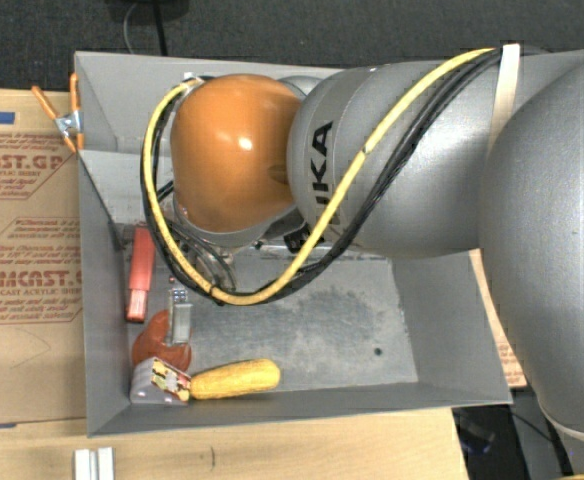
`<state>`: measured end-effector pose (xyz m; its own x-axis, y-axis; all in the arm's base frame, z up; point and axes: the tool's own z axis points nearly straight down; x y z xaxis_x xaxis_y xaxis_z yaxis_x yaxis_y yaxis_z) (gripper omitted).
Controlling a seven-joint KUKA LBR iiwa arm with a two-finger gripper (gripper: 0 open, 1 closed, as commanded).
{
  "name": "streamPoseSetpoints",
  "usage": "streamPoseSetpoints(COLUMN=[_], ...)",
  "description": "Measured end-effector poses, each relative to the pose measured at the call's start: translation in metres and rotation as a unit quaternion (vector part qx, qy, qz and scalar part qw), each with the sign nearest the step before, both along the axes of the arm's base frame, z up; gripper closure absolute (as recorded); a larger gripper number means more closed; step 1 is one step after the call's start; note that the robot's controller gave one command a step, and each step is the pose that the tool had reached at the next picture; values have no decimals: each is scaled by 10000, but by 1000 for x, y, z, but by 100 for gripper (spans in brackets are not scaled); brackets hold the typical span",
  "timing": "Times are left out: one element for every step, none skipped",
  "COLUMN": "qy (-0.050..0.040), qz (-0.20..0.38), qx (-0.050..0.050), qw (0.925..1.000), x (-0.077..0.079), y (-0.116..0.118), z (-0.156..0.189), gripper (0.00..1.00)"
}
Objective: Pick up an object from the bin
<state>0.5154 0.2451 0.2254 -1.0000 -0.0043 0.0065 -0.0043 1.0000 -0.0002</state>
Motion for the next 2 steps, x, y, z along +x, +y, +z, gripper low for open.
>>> streamPoseSetpoints(qy=[-37,3], qz=[-15,88], qx=[10,-8], qw=[10000,10000], x=[2,-6], y=[-1,-15], z=[5,57], gripper=[0,0])
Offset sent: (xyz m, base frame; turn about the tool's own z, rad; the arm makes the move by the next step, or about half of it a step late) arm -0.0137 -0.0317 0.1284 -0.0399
